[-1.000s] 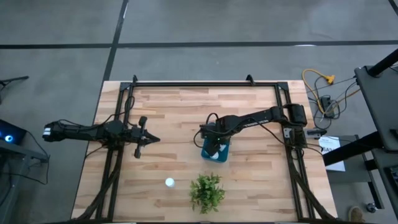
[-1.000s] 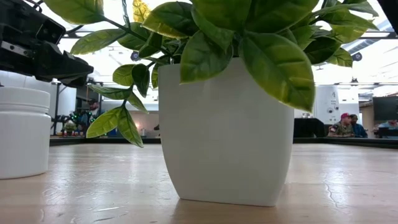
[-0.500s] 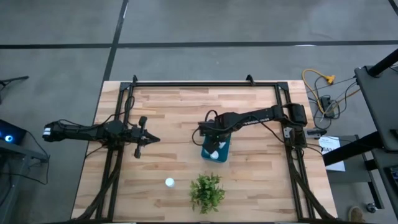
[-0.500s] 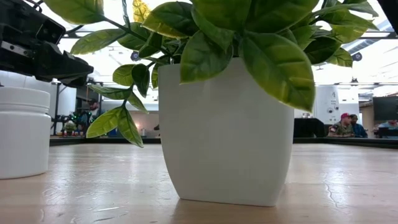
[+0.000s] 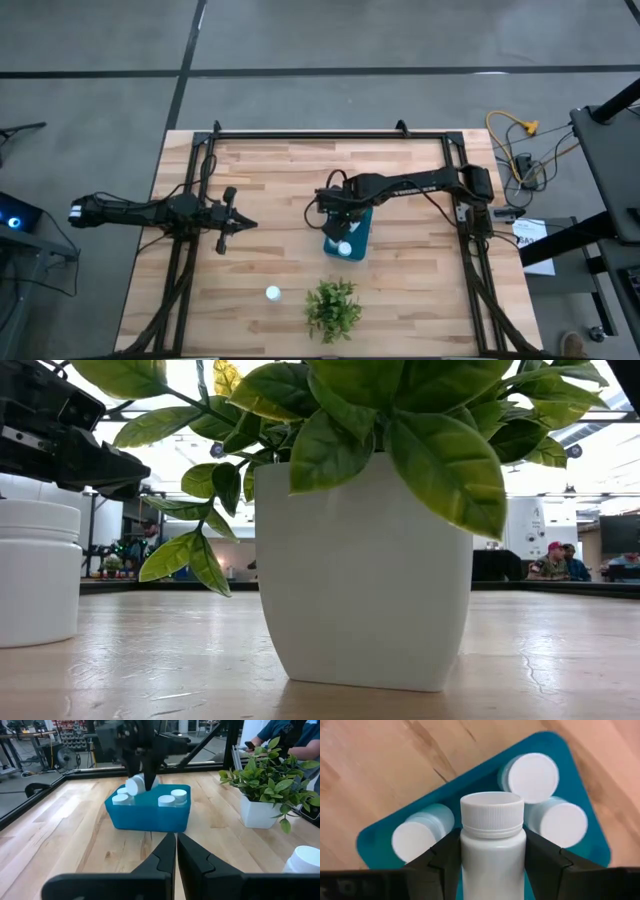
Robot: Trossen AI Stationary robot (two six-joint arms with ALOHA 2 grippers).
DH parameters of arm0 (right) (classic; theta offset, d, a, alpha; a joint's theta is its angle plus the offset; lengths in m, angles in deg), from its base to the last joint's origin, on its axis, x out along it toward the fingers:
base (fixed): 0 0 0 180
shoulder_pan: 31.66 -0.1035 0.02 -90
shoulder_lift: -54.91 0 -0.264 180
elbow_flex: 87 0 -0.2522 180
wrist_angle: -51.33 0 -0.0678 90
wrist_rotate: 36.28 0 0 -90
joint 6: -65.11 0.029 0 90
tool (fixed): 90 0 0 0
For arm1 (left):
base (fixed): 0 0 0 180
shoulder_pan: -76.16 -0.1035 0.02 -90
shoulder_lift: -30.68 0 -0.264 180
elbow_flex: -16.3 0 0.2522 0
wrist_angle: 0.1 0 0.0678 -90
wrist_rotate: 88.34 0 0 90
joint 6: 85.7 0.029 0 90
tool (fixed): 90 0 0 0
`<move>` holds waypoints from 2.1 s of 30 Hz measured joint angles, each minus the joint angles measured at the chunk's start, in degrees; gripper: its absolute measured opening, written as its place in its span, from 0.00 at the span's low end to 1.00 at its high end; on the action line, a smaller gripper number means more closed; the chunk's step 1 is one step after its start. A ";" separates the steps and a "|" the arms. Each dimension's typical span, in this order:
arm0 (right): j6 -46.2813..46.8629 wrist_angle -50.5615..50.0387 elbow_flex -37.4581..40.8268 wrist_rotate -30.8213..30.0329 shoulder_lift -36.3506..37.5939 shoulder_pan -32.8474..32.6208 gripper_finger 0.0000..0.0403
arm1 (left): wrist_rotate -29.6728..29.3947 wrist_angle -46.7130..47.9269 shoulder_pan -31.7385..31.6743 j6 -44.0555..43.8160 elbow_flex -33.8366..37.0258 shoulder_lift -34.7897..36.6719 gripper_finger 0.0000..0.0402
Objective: Pick and place pill bottles into a basket
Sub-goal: Put the white pill bottle into the blue bin
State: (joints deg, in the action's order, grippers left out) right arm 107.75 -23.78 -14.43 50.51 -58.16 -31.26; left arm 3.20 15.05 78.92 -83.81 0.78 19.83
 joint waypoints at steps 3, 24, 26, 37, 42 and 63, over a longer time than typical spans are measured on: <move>-0.90 -2.27 -2.53 -0.85 0.05 0.04 0.41 | -0.01 0.02 -0.01 0.00 0.00 0.00 0.00; -5.97 -12.04 -14.69 -15.19 0.19 -1.39 0.41 | -0.02 0.01 -0.02 0.00 0.00 0.00 0.00; -6.23 -12.02 -14.53 -15.83 0.19 -1.64 0.41 | -0.02 0.02 -0.01 -0.01 0.00 0.00 0.00; -5.16 -11.73 -13.81 -19.43 3.83 -2.93 0.41 | -0.01 0.04 -0.01 -0.02 0.00 0.00 0.00; -4.06 -11.02 -13.86 -22.70 9.58 -3.27 0.41 | -0.02 0.00 -0.01 -0.01 0.00 0.00 0.00; -14.85 17.95 10.52 -28.46 31.86 -6.29 0.41 | 0.00 0.02 -0.02 -0.02 0.00 -0.28 0.00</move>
State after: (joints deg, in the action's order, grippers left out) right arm 92.90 -5.83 -3.91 22.05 -26.30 -37.55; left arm 3.20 15.07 78.90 -83.83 0.78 19.54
